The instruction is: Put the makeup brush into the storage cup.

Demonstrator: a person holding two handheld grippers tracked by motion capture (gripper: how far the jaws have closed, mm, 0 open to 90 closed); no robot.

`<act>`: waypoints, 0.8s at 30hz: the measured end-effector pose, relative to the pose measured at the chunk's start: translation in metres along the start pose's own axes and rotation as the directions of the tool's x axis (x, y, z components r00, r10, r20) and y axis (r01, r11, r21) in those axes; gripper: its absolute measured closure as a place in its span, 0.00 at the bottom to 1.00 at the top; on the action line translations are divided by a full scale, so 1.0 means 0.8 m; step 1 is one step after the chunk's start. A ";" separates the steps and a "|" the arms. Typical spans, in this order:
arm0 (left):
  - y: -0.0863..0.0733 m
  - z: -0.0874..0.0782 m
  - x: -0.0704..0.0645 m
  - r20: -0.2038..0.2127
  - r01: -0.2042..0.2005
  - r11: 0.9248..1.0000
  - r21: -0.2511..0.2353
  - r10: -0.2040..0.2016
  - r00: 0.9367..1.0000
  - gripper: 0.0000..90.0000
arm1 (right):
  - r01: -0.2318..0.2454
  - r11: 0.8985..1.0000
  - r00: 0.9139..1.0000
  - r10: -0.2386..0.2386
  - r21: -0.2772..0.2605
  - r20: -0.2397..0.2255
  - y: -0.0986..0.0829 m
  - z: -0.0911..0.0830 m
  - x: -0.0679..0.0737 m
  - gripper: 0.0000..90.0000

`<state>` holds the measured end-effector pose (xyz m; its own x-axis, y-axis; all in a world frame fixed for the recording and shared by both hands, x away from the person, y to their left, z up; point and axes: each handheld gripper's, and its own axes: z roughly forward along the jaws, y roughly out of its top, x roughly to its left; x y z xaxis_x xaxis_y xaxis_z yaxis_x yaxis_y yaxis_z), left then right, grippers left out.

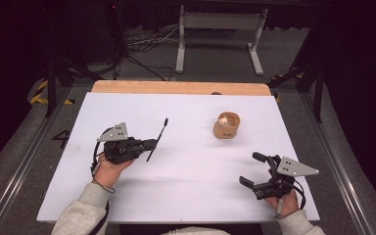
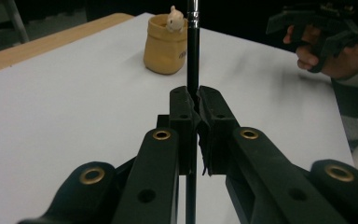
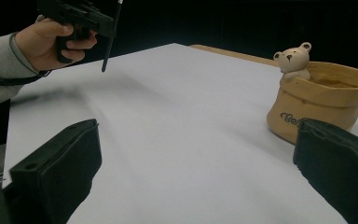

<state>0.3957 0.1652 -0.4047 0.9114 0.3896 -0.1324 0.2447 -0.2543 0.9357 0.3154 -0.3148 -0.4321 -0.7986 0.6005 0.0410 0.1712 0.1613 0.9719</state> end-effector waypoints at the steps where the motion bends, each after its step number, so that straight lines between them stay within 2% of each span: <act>1: -0.001 0.001 -0.002 0.001 0.006 1.000 -0.010 -0.006 1.000 0.94 | 0.000 1.000 1.000 0.000 0.001 0.000 0.000 0.000 0.000 0.02; 5: -0.001 0.002 -0.008 0.013 0.023 0.999 -0.039 -0.022 1.000 0.94 | 0.002 1.000 1.000 -0.002 0.002 -0.002 0.000 0.000 0.000 0.02; 9: -0.003 0.006 -0.020 -0.001 0.002 0.997 -0.072 -0.002 1.000 0.94 | 0.004 1.000 1.000 -0.004 -0.002 -0.007 0.001 0.000 0.001 0.02; 12: -0.004 0.008 -0.025 -0.009 -0.010 0.997 -0.079 0.009 1.000 0.94 | 0.007 1.000 1.000 -0.007 -0.001 -0.010 0.001 0.000 0.002 0.02; 19: -0.003 0.022 -0.044 0.026 -0.024 0.994 -0.104 0.027 0.999 0.94 | 0.015 1.000 1.000 -0.015 0.007 -0.025 0.001 0.004 0.005 0.02; 24: -0.002 0.028 -0.053 0.040 -0.036 0.994 -0.101 0.040 0.998 0.94 | 0.016 1.000 1.000 -0.016 0.001 -0.026 0.004 0.005 0.006 0.02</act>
<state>0.3642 0.1290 -0.4080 0.9331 0.3431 -0.1079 0.1773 -0.1778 0.9680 0.3142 -0.3080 -0.4301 -0.8161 0.5771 0.0310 0.1584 0.1716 0.9723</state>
